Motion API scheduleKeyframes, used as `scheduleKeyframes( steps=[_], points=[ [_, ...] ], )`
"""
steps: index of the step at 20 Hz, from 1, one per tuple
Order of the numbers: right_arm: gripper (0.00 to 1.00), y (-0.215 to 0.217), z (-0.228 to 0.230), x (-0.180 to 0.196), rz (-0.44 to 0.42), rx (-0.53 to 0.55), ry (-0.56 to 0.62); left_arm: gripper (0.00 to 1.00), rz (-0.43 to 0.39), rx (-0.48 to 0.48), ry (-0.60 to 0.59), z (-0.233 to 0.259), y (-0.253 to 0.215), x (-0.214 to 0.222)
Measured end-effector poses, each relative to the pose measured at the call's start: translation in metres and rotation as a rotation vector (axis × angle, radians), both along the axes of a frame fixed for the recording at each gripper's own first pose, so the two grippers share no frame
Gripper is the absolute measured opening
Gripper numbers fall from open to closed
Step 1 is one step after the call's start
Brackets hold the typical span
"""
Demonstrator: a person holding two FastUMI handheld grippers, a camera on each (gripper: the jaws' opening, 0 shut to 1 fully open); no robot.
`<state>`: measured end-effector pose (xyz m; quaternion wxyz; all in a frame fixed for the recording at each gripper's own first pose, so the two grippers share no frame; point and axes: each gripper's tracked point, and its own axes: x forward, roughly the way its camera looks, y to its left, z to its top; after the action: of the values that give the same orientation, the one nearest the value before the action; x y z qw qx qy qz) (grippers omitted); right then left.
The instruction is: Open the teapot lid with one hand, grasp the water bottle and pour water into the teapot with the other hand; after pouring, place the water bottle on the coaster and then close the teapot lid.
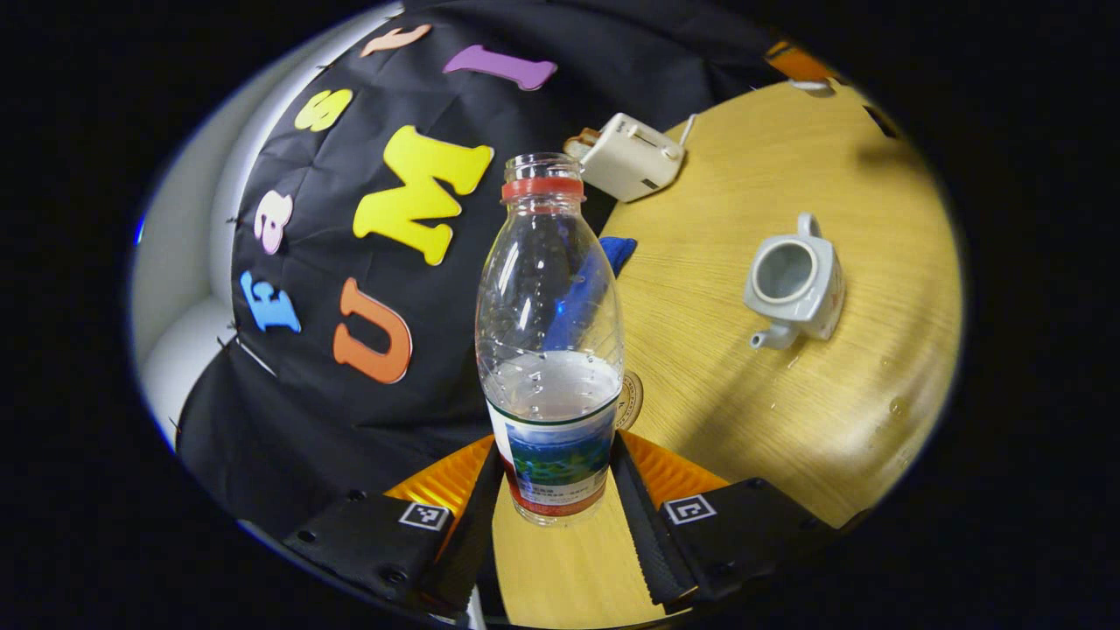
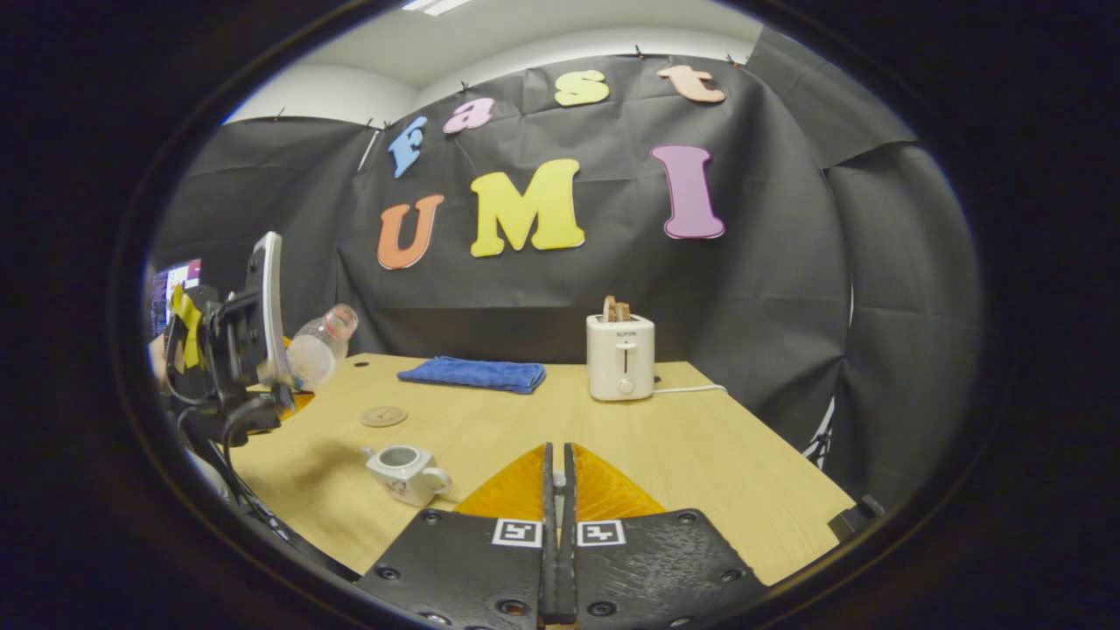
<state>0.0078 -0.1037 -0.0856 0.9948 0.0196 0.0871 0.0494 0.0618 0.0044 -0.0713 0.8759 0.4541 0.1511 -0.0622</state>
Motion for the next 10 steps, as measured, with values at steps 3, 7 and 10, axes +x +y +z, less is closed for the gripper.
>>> scheduleKeyframes(
  steps=[3, 7, 10],
  points=[
    [0.0, 0.007, 0.007, 0.0, 0.008, -0.014, -0.01, 0.74, 0.047, -0.232, -0.042, 0.004, 0.002, 0.0],
    [0.0, 0.018, 0.017, -0.001, 0.017, -0.018, -0.03, 0.74, 0.051, -0.553, -0.14, 0.03, -0.002, 0.01],
    [0.0, 0.026, 0.021, -0.001, 0.024, -0.017, -0.042, 0.74, 0.068, -0.74, -0.148, 0.039, 0.003, 0.031]
  ],
)
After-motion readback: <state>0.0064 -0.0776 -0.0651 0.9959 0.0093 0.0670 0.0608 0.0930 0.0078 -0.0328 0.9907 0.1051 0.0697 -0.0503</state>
